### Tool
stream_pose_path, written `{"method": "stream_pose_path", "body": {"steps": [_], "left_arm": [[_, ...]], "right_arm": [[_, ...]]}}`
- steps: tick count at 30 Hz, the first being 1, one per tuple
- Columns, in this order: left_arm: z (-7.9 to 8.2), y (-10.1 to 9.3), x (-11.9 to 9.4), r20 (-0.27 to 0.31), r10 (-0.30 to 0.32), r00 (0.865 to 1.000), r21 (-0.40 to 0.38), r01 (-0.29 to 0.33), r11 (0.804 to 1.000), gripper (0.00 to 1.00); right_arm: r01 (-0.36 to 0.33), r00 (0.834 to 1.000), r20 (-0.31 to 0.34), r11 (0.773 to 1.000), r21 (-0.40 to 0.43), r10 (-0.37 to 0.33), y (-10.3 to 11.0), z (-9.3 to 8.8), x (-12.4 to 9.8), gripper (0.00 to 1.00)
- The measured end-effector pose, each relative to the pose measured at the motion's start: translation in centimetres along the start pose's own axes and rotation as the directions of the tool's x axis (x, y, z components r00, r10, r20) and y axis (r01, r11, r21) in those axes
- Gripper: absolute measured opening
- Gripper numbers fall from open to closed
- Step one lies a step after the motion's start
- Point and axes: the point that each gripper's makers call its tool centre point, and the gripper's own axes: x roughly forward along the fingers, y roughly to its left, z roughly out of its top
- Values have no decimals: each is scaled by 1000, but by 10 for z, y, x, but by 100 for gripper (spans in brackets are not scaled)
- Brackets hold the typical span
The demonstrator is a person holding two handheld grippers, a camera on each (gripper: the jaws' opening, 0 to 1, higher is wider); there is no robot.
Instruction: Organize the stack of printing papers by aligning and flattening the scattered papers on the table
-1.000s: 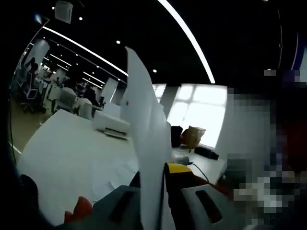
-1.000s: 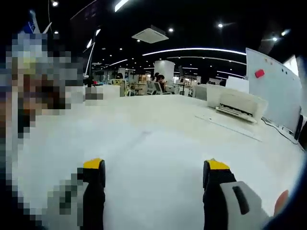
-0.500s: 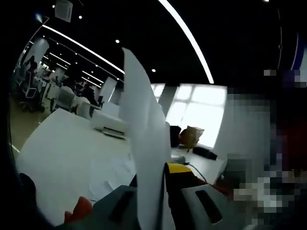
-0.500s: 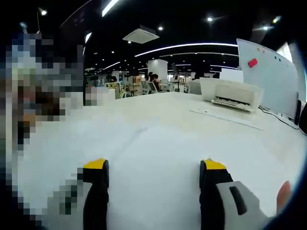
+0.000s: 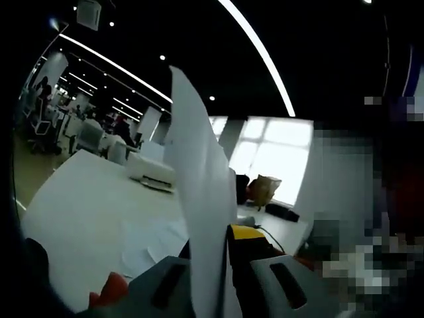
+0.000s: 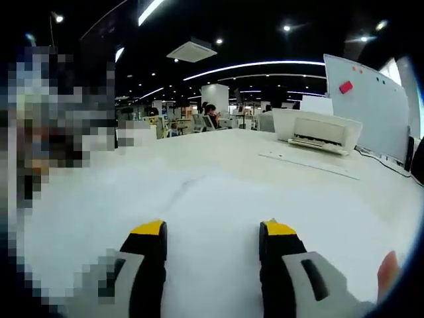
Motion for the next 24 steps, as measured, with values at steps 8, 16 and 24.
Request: {"method": "stream_pose_path", "body": {"steps": [8, 16, 24], "left_arm": [[3, -3, -4, 11, 2, 1000, 6, -2, 1000, 6], [1, 2, -6, 10, 12, 1000, -2, -12, 1000, 6], [2, -5, -3, 8, -3, 1000, 5, 3, 1000, 6]], "right_arm": [[-101, 993, -74, 988, -121, 93, 30, -6, -23, 82], [-143, 988, -62, 988, -57, 140, 38, -22, -62, 79], [-147, 988, -46, 987, -59, 144, 38, -20, -67, 51]]}}
